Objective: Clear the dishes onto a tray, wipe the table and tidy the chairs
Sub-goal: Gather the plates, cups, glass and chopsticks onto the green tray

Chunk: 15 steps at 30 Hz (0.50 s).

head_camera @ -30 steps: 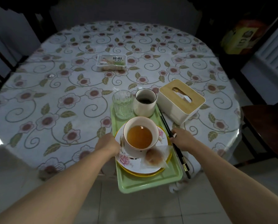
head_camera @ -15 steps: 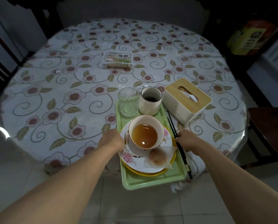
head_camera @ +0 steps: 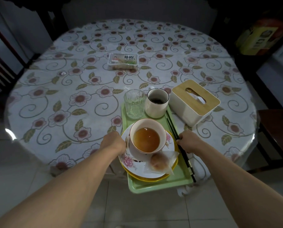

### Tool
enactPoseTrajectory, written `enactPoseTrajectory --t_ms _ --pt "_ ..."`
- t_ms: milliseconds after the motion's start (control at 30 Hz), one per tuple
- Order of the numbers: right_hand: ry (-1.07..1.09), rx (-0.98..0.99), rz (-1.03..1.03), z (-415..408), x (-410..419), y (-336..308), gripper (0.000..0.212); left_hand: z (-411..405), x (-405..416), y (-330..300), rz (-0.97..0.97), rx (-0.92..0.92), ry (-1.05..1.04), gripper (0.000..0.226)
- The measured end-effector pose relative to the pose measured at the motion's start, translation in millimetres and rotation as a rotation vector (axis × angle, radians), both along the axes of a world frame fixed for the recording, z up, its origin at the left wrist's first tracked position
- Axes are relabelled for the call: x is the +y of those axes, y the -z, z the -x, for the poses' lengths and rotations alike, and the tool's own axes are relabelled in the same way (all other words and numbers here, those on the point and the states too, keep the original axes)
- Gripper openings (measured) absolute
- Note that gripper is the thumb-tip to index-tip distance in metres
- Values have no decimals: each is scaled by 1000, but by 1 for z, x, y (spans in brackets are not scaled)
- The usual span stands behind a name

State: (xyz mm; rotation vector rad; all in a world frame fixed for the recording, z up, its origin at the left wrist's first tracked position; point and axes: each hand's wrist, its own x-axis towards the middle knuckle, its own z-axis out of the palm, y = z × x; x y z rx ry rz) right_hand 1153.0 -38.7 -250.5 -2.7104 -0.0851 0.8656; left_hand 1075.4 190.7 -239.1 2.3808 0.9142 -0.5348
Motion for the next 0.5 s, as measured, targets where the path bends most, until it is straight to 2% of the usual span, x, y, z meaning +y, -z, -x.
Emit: enactPoseTrajectory --t_ms 100,267,400,500 --pt "-31 -82 45 0 5 -1 11 1 2 0 24 -18 -26 29" --pt "69 -96 -33 1 -1 -6 20 0 2 0 50 -19 -50 30" --pt "112 -80 -72 2 -7 -6 40 -2 3 1 62 -31 -72 28" --pt "223 -50 -145 0 -7 -2 38 -5 2 1 60 -37 -73 26"
